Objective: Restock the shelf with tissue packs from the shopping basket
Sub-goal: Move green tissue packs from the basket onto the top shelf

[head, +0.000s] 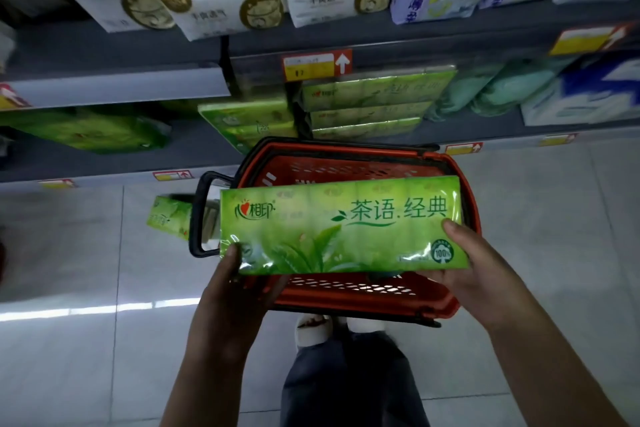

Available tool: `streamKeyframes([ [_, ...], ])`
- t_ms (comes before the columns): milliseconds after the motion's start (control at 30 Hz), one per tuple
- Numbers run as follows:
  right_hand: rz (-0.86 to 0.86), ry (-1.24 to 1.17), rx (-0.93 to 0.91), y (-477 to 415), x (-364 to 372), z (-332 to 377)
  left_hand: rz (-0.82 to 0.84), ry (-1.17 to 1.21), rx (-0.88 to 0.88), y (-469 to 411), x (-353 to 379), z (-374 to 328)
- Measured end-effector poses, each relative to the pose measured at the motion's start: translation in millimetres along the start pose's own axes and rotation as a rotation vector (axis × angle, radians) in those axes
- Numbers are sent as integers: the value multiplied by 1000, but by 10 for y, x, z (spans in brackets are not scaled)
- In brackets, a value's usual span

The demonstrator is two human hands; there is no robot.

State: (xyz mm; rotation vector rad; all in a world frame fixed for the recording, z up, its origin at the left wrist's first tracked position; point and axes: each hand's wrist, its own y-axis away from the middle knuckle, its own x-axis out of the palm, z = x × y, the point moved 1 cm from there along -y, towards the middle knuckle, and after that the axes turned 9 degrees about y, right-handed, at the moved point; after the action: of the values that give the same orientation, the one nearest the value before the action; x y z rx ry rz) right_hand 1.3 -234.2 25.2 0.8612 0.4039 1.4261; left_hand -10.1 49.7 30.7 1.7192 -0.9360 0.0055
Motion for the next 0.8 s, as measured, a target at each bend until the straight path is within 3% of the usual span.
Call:
streamKeyframes([
  [233,-18,83,-47,626,70,434,61,-284,83,553,216,-328],
  [800,-203,64,-330,2091,704,2005,383,-251,205,2249,1536,-1314],
])
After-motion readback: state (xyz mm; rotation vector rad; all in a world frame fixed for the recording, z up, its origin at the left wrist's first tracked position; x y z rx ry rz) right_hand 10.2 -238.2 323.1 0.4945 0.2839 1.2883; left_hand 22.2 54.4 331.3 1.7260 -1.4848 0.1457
